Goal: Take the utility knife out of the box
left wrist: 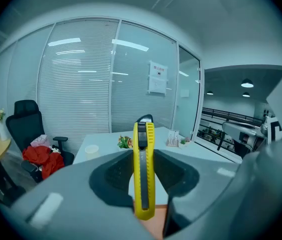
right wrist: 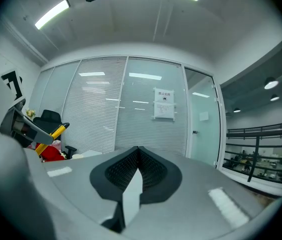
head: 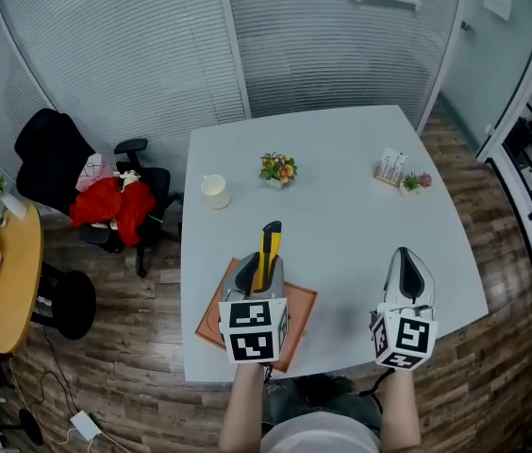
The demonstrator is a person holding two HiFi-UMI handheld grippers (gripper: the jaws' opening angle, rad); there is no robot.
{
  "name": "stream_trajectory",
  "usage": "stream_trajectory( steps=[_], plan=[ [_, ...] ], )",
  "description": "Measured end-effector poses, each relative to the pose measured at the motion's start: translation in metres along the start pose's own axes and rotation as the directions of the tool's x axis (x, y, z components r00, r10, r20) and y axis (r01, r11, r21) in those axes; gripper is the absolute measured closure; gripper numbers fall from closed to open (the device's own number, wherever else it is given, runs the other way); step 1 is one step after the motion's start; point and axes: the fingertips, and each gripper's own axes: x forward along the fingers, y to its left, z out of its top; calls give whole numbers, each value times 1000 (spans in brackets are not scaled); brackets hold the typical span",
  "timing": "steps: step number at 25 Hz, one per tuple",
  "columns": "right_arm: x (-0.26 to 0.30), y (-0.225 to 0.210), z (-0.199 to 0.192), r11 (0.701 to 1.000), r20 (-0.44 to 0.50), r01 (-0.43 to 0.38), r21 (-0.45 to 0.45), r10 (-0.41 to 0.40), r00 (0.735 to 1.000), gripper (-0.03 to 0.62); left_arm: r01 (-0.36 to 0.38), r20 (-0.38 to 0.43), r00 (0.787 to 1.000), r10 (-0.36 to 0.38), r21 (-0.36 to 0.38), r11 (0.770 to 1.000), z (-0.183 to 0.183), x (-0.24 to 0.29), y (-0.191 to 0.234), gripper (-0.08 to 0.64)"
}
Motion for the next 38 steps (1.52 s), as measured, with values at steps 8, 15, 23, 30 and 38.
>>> stream_trajectory(
  steps=[8,15,23,30,38],
  plan=[
    [4,-1,16,1000,37,-4,8,4,999,566,-11,84,996,10,2,1000,30,-9,1,427],
    [7,1,29,1000,65,-13,4,13,998,566,-19,133,991,18,3,1000,44,-16,3,427],
    [10,5,46,1000,96,-21,2,21,995,566,-39,203,978,38,4,999,62,-29,12,428],
    [11,9,55,1000,105,-19,-3,19,994,566,-45,245,969,42,5,999,69,-36,16,427],
    [8,9,54,1000,96,-12,2,12,995,566,-27,257,966,23,13,1000,68,-40,10,427]
  ],
)
